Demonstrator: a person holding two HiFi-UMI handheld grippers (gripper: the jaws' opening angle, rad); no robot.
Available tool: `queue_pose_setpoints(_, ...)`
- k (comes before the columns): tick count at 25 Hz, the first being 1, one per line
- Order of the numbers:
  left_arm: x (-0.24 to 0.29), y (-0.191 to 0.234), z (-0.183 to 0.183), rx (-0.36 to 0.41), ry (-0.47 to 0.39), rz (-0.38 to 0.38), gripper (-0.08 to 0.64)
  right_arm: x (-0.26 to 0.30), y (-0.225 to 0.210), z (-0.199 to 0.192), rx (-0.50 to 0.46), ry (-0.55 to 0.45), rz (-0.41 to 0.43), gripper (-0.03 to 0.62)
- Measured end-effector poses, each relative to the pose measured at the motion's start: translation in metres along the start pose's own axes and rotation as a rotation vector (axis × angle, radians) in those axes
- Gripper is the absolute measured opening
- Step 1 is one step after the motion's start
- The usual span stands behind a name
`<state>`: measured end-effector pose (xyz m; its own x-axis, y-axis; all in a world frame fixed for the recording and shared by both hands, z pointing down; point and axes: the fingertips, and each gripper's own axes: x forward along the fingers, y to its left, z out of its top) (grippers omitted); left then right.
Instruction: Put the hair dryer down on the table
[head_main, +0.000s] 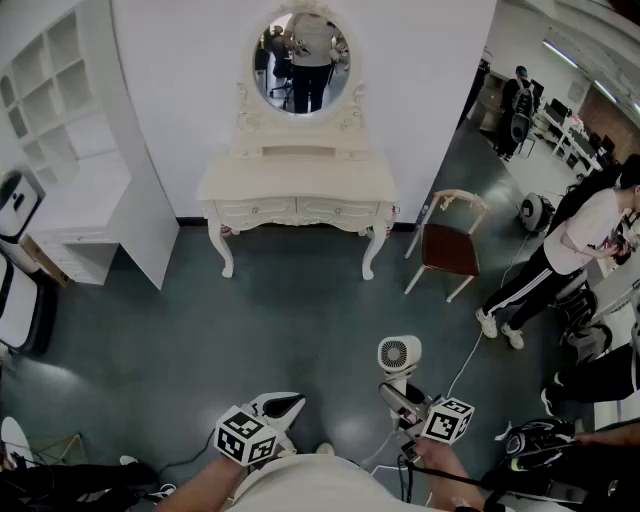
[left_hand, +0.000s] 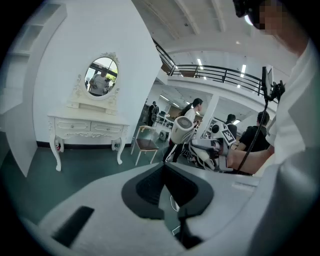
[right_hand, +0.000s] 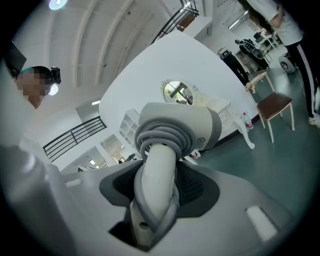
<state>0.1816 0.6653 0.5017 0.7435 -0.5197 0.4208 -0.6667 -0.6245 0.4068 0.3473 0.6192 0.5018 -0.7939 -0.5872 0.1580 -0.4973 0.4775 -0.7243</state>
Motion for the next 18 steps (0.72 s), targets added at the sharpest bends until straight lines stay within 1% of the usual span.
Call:
queue_pose_setpoints(5, 0.024, -0.017, -0.013, -0.008, 0.002, 0.018, -0.003, -0.021, -0.018, -0.002, -0.024, 0.020, 0.024, 0.201)
queue_pose_setpoints(10, 0.027, -0.033, -0.030, -0.022, 0.012, 0.045, -0.003, -0.039, -0.025, -0.023, -0.052, 0.063, 0.012, 0.201)
queue_pose_setpoints(13, 0.027, -0.040, -0.035, -0.018, 0.017, 0.056, -0.003, -0.041, -0.029, -0.032, -0.054, 0.080, 0.023, 0.201)
queue_pose_setpoints(16, 0.024, -0.035, -0.036, -0.005, 0.015, 0.077, -0.003, -0.034, -0.034, -0.038, -0.070, 0.093, 0.028, 0.200)
queue_pose_setpoints(18, 0.021, -0.026, -0.034, -0.012, 0.011, 0.094, -0.003, -0.025, -0.035, -0.041, -0.090, 0.110, 0.021, 0.201)
